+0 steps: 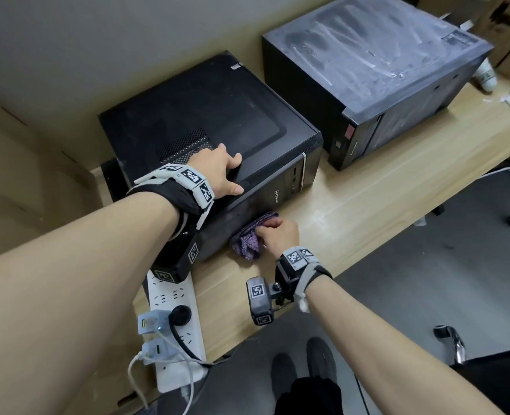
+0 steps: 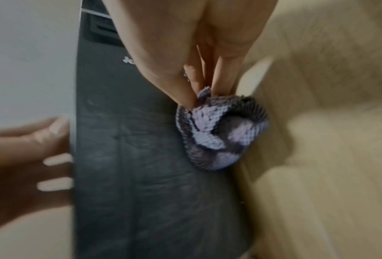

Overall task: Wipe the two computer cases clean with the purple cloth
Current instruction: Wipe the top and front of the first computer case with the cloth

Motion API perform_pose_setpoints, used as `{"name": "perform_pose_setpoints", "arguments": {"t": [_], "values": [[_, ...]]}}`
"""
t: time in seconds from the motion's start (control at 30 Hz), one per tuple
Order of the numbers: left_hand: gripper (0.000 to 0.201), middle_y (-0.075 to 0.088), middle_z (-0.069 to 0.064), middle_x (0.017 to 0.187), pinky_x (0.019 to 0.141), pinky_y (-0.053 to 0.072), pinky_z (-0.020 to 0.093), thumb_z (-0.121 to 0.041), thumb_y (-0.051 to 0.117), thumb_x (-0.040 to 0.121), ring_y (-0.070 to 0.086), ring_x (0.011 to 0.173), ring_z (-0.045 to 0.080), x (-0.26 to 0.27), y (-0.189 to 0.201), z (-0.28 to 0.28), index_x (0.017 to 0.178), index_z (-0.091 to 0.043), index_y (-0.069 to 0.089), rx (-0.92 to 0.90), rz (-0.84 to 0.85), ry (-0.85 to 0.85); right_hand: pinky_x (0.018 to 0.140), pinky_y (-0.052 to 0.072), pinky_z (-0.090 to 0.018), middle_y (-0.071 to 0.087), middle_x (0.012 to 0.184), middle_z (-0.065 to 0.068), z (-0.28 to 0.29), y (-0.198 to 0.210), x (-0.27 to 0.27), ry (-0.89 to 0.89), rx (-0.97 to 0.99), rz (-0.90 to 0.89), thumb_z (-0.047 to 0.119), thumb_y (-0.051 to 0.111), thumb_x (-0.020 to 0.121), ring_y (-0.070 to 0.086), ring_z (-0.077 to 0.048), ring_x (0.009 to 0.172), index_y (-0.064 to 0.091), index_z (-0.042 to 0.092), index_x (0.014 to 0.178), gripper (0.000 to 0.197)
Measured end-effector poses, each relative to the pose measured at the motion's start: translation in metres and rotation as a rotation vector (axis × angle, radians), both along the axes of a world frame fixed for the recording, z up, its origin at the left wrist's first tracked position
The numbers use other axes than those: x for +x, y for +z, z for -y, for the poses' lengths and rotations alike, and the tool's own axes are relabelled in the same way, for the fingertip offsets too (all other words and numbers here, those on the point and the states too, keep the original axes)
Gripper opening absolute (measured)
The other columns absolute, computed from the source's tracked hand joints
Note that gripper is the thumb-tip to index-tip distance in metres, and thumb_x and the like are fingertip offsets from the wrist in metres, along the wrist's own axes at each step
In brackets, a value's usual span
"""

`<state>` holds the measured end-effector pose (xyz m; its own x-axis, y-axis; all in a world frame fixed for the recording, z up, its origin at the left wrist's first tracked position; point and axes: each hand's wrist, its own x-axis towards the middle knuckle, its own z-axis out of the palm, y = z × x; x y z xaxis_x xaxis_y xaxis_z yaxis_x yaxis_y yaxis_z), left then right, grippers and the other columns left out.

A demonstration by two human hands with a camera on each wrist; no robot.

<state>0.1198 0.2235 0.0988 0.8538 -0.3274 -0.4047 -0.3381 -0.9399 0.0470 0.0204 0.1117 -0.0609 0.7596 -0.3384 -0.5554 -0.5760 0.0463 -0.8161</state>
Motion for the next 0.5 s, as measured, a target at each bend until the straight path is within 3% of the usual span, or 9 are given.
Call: {"name": "perform_pose_setpoints", "arguments": {"t": [0.13, 0.3, 0.4, 0.5], "values": [[0.074, 0.028, 0.01, 0.155, 0.107, 0.032, 0.036, -0.046, 0.067, 0.086, 0.038, 0.136, 0.033, -0.001, 0.004, 0.002, 0.15, -0.028, 0.033, -0.007, 0.0, 0.003, 0.078, 0.06, -0.045, 0.074, 0.074, -0.003, 0.012, 0.025, 0.004, -0.122, -0.023, 0.158, 0.021, 0.077, 0.062, 0.072, -0.023, 0.077, 0.072, 0.019, 0.069, 0.009], [0.075, 0.032, 0.009, 0.153, 0.107, 0.031, 0.035, -0.047, 0.069, 0.084, 0.038, 0.136, 0.032, -0.002, 0.009, 0.004, 0.148, -0.028, 0.036, -0.009, -0.003, 0.007, 0.077, 0.059, -0.032, 0.074, 0.086, -0.003, 0.005, 0.05, -0.003, -0.081, -0.04, 0.346, 0.024, 0.077, 0.065, 0.071, -0.014, 0.083, 0.074, 0.013, 0.09, 0.027], [0.074, 0.034, 0.007, 0.154, 0.109, 0.029, 0.034, -0.046, 0.071, 0.082, 0.036, 0.137, 0.032, -0.002, 0.011, 0.003, 0.147, -0.029, 0.04, -0.03, 0.003, 0.026, 0.082, 0.058, -0.031, 0.073, 0.088, 0.0, -0.004, 0.029, -0.007, -0.056, -0.083, 0.287, 0.012, 0.078, 0.071, 0.07, -0.013, 0.084, 0.073, 0.013, 0.091, 0.021], [0.071, 0.033, 0.005, 0.154, 0.109, 0.03, 0.032, -0.047, 0.07, 0.083, 0.036, 0.138, 0.03, -0.004, 0.006, -0.001, 0.145, -0.029, 0.042, -0.05, 0.004, 0.032, 0.093, 0.054, -0.038, 0.071, 0.092, -0.003, -0.002, 0.005, -0.008, -0.011, -0.138, 0.09, 0.009, 0.076, 0.076, 0.069, -0.023, 0.092, 0.072, 0.007, 0.098, 0.023]]}}
